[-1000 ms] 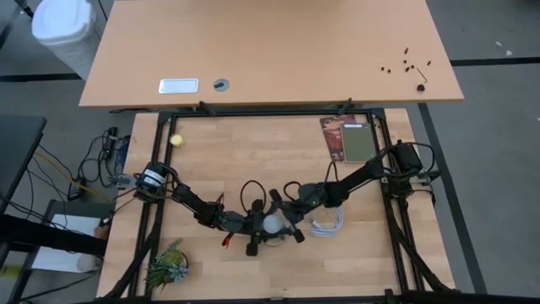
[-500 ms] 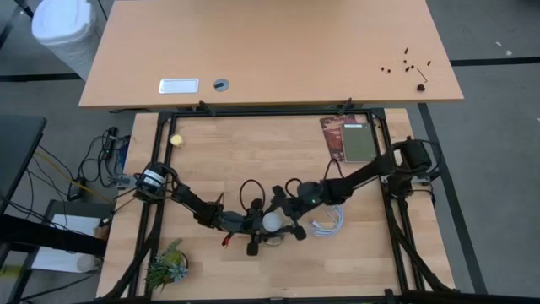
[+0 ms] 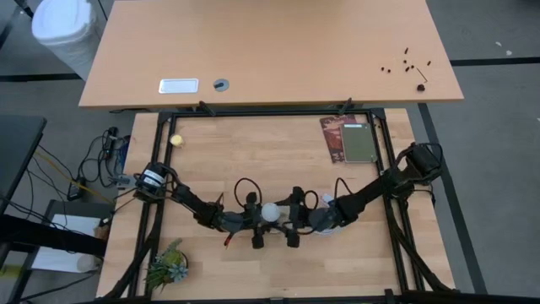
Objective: Screw lightbulb
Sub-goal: Remove the lightbulb from the lamp
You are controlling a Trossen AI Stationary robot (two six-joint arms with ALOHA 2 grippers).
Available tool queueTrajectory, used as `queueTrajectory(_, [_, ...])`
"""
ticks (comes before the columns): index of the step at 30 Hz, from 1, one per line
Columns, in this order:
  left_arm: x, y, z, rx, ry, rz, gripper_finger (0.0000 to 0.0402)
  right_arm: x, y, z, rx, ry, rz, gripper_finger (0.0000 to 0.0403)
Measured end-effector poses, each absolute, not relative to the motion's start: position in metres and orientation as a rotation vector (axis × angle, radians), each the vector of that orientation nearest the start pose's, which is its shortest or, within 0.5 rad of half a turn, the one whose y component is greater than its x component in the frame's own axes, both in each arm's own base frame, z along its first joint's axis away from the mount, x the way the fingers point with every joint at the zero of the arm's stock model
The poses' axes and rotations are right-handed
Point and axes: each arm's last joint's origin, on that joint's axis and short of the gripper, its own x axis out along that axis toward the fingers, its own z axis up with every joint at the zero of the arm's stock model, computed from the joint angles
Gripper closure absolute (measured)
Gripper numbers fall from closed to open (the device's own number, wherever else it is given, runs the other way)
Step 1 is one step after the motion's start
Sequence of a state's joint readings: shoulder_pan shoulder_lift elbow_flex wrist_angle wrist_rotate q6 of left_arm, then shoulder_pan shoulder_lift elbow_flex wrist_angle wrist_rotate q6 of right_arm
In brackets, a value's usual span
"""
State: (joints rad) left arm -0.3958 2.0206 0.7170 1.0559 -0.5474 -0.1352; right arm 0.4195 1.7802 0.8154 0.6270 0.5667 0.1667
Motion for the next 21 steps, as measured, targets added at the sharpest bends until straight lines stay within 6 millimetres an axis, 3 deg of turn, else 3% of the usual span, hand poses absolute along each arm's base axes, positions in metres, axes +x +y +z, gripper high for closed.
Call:
queueTrajectory(8, [0.332, -0.121, 0.104, 0.008, 0.189, 0.206, 0.0213, 0.328, 0.123, 0.165, 0.017, 0.26, -0.257, 0.0055])
queueTrajectory(21, [0.334, -0.124, 0.105, 0.007, 0.19, 0.119, 0.0213, 0.337, 0.111, 0.169, -0.066, 0.246, -0.071, 0.0056])
